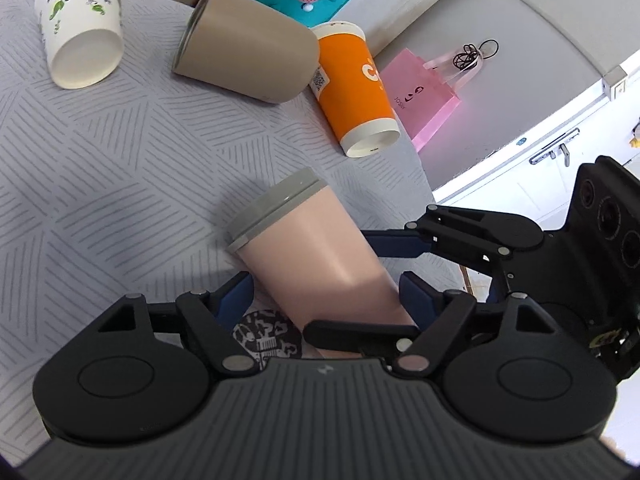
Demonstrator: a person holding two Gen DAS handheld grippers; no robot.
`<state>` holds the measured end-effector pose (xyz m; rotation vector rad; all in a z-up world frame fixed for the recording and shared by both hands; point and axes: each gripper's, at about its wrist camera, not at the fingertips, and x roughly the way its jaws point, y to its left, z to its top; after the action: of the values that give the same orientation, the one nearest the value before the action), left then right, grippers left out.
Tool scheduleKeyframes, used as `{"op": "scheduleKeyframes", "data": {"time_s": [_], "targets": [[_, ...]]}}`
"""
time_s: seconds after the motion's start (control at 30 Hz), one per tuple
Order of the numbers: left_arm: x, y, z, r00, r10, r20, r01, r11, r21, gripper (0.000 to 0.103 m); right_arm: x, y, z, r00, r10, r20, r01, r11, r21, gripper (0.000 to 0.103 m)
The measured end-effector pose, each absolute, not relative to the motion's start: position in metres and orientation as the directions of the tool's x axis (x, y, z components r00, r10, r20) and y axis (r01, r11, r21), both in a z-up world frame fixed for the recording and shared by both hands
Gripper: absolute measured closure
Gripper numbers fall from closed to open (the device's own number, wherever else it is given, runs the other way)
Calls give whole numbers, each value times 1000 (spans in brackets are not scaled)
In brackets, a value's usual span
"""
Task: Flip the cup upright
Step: 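Rotate the pink tumbler rim-up and lower its base onto the table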
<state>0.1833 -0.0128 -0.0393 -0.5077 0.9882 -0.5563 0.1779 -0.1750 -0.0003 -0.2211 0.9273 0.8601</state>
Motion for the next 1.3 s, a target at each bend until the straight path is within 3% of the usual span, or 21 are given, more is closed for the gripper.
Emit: {"op": "scheduleKeyframes", "data": {"time_s": [0.33, 0.6, 1.03, 1.3], "targets": [[180, -5, -39, 511, -624, -591, 230, 761, -606, 27, 165, -192, 2, 382, 630, -676, -729, 655, 198, 35], [167, 5, -18, 626, -547, -555, 296, 826, -479, 33, 157, -179, 7, 471, 646, -600, -752, 650, 110, 36], [165, 8, 9, 750, -434, -498, 383, 900, -207, 39, 140, -150, -6, 703, 613, -360, -684, 721, -111, 37], [168, -3, 10, 743, -441, -503, 430, 891, -146, 43, 151, -153, -9, 736, 573, -360, -637, 766, -85, 38]]}}
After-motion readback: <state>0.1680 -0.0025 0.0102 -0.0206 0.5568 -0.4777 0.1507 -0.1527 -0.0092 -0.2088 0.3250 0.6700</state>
